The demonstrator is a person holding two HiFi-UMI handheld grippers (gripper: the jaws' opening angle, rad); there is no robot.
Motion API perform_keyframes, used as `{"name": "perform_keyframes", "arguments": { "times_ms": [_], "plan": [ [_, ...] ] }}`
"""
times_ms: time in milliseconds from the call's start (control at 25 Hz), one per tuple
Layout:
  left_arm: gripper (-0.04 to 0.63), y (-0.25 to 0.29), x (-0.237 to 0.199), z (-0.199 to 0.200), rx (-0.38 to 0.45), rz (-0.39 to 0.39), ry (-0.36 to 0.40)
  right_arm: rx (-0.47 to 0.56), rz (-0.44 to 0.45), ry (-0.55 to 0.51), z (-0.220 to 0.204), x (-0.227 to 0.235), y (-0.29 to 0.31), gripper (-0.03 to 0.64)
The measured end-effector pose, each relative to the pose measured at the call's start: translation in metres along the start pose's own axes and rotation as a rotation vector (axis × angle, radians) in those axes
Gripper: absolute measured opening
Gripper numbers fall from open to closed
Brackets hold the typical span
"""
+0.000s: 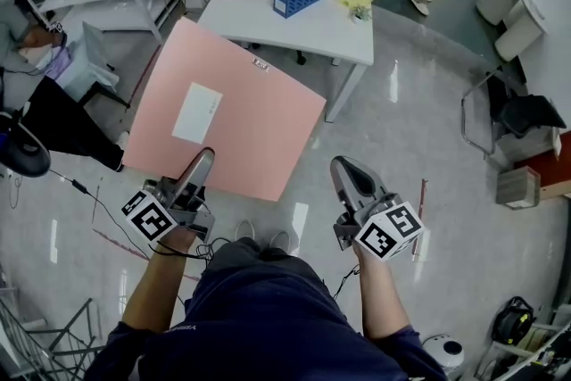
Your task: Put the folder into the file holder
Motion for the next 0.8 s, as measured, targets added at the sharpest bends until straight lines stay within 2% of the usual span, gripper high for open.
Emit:
{"name": "perform_keyframes", "arguments": {
  "times_ms": [800],
  "plan": [
    [0.279,0.04,-0.003,-0.009,0.003,0.013,0.015,-0.008,0.003,0.011,0.002,0.048,-0.001,0.005]
  ]
}}
Point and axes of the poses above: the fingertips, and each gripper's own axes: y forward along the fingers, x to its right, z out of its top, the point moved 4 cm from there along -y, backward along the fingers, and after that the axes turned 7 degrees about -y, right-handed, at the moved point
